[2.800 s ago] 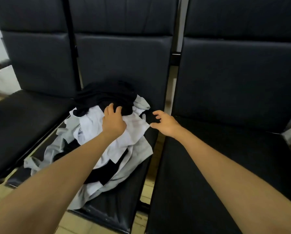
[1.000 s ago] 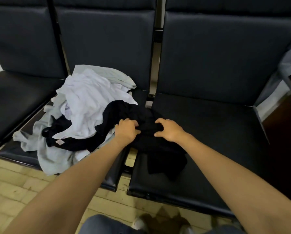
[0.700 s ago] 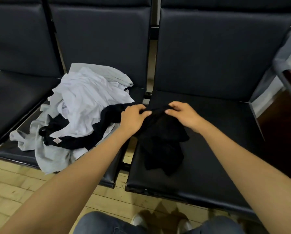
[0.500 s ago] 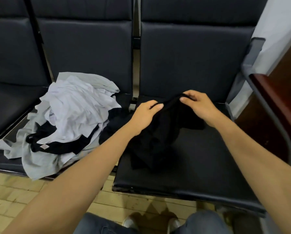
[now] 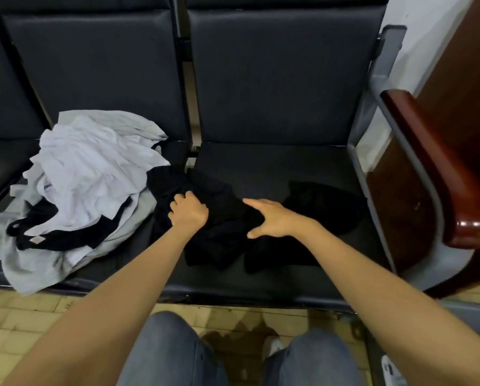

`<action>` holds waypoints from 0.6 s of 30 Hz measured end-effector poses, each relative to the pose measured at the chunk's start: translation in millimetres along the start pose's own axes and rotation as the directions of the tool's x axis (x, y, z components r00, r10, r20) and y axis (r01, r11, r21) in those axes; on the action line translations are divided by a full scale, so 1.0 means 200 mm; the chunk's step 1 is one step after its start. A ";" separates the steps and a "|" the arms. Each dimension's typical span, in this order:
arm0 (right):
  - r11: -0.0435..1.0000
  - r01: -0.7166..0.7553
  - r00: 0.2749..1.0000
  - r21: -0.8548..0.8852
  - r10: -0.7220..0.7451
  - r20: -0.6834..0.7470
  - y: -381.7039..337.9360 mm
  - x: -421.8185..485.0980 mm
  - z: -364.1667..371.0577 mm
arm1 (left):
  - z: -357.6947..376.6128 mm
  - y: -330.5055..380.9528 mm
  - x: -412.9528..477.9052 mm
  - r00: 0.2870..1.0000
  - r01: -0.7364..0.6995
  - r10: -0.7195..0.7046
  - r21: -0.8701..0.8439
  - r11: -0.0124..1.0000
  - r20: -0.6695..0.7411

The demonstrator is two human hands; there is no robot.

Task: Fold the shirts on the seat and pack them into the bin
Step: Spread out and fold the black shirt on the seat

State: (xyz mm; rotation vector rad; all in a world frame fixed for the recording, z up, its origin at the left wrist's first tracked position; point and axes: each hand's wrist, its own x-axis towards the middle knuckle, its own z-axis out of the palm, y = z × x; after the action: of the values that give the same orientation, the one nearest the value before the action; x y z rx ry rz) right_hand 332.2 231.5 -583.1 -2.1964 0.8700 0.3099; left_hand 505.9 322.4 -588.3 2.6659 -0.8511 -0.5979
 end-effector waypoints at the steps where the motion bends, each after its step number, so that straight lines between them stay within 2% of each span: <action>1: 1.000 0.021 0.999 0.007 -0.021 -0.043 -0.03 0.05 0.04 | 0.01 -0.02 0.01 0.999 0.035 -0.035 0.005 0.999 0.018; 4: 0.997 0.048 0.988 0.065 -0.038 -0.151 -0.14 0.18 0.10 | 0.00 -0.09 0.04 0.998 0.024 -0.029 0.113 0.993 0.049; 7: 0.995 0.056 0.996 0.088 -0.049 -0.080 -0.18 0.27 0.12 | -0.02 -0.13 0.07 0.990 -0.120 0.129 0.145 0.982 -0.054; 8: 0.995 0.071 0.996 0.073 -0.066 -0.067 -0.18 0.27 0.13 | -0.03 -0.12 0.07 0.978 -0.174 0.184 0.105 0.979 -0.093; 9: 0.992 0.098 0.993 0.075 -0.093 -0.068 -0.17 0.27 0.13 | -0.04 -0.11 0.06 0.967 -0.233 0.231 -0.014 0.972 -0.107; 10: 0.985 0.133 0.989 0.107 -0.125 -0.084 -0.17 0.25 0.13 | -0.04 -0.08 0.04 0.959 -0.284 0.273 -0.214 0.935 -0.082; 12: 0.952 0.203 0.975 0.231 -0.175 -0.134 -0.15 0.23 0.11 | -0.06 0.00 -0.01 0.928 -0.274 0.370 -0.587 0.761 0.047; 13: 0.933 0.222 0.969 0.283 -0.180 -0.166 -0.14 0.21 0.09 | -0.05 0.03 -0.04 0.899 -0.244 0.423 -0.673 0.698 0.113; 14: 0.927 0.230 0.964 0.297 -0.175 -0.201 -0.12 0.19 0.06 | -0.05 0.05 -0.05 0.880 -0.242 0.455 -0.698 0.674 0.135; 16: 0.949 0.218 0.951 0.228 -0.153 -0.270 -0.05 0.14 0.01 | -0.04 0.08 -0.04 0.908 -0.307 0.418 -0.661 0.685 0.011; 18: 0.988 0.122 0.926 0.098 -0.077 -0.371 0.04 0.08 -0.06 | -0.05 0.05 0.00 0.945 -0.327 0.278 -0.510 0.796 -0.172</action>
State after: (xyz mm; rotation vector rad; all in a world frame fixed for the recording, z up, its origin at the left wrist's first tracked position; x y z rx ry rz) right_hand 338.9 210.7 -586.2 -2.2109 0.9421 -0.2068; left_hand 506.1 316.4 -576.3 1.9843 -0.9039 -0.5343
